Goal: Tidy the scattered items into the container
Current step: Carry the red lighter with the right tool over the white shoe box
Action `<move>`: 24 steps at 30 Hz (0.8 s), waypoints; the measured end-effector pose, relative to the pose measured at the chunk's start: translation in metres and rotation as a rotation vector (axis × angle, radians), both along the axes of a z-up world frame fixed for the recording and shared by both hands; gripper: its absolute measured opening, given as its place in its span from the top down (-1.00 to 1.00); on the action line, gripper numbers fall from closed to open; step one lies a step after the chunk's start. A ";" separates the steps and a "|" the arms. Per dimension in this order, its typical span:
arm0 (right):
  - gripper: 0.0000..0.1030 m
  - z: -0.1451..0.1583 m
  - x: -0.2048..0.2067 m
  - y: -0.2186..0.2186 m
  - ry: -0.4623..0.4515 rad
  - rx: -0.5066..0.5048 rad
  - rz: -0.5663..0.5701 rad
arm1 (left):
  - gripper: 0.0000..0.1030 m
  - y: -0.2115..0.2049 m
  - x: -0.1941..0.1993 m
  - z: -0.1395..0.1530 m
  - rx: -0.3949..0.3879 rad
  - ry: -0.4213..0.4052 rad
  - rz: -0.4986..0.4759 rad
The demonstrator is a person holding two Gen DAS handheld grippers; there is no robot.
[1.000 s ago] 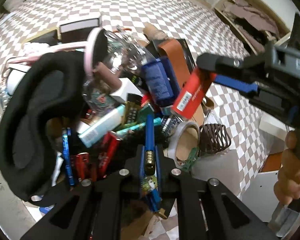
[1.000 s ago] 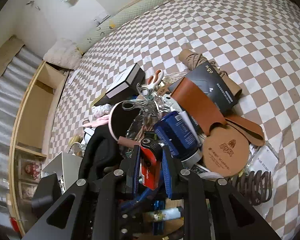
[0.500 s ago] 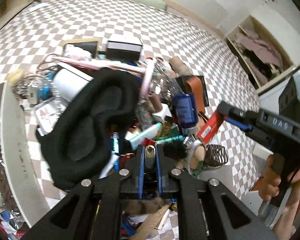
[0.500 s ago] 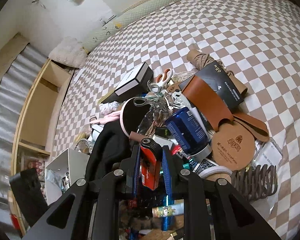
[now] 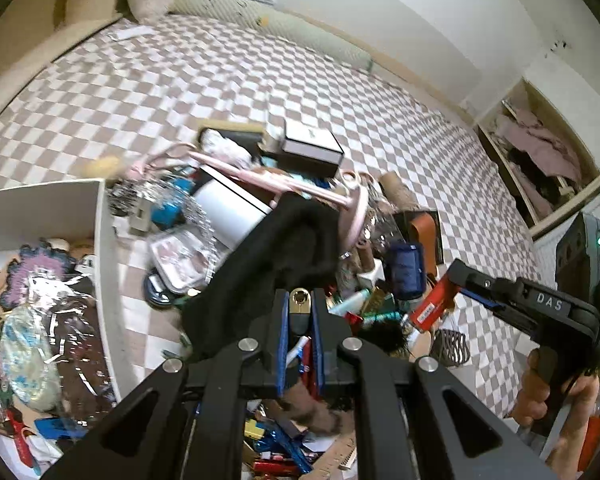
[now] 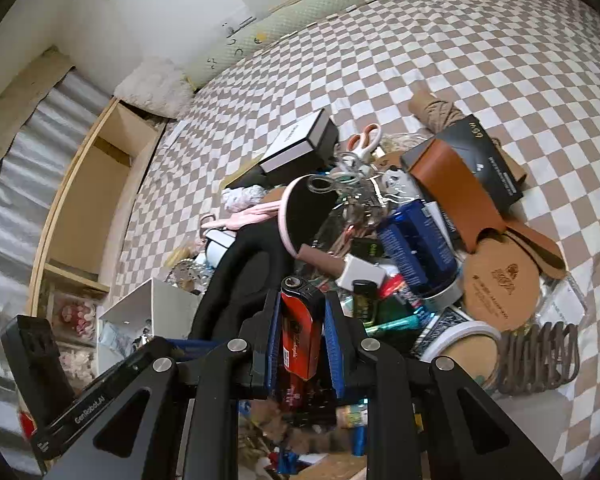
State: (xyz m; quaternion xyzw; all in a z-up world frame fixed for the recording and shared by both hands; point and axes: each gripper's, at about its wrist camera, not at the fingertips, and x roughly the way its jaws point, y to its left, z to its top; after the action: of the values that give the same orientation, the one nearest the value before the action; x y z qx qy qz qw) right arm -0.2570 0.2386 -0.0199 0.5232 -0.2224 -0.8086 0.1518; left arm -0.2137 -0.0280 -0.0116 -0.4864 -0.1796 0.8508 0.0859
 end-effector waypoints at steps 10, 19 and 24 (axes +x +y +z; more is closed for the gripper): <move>0.58 0.006 0.001 -0.030 0.012 -0.030 0.049 | 0.79 -0.049 0.015 0.019 -0.030 0.071 0.116; 0.58 0.007 0.002 -0.053 0.014 -0.037 0.097 | 0.79 -0.112 0.037 0.022 -0.076 0.088 0.248; 0.58 0.007 0.003 -0.062 0.013 -0.035 0.112 | 0.79 -0.148 0.052 0.025 -0.086 0.093 0.330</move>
State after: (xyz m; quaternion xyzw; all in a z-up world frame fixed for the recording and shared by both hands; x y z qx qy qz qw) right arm -0.2539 0.1769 -0.0132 0.5269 -0.2056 -0.7982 0.2075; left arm -0.1619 -0.1762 0.0131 -0.4138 -0.2163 0.8817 -0.0676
